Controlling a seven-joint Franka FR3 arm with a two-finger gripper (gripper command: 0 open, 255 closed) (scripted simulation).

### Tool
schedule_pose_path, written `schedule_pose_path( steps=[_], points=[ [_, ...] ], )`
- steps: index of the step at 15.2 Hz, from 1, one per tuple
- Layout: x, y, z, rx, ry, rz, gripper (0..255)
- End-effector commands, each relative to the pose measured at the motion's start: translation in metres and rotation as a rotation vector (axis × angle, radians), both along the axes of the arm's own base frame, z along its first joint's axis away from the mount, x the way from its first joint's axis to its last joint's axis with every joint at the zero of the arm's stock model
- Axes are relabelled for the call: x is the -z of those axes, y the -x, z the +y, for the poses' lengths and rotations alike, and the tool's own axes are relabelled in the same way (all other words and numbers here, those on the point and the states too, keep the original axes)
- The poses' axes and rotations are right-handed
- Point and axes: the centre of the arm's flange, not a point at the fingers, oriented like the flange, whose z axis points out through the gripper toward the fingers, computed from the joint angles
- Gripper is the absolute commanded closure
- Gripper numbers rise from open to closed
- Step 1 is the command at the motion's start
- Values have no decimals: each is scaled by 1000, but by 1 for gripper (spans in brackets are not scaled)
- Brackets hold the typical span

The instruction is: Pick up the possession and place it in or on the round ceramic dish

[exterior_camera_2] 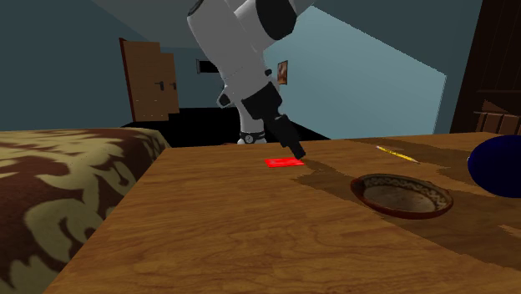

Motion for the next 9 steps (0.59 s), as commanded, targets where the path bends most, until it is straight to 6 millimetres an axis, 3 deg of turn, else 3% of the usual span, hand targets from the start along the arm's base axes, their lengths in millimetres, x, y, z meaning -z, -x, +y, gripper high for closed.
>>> schedule_pose_path(
  steps=[1,4,9],
  points=[
    [8,1,6,3,-1,0,0],
    [20,4,12,3,-1,0,0],
    [20,4,12,3,-1,0,0]
  ],
)
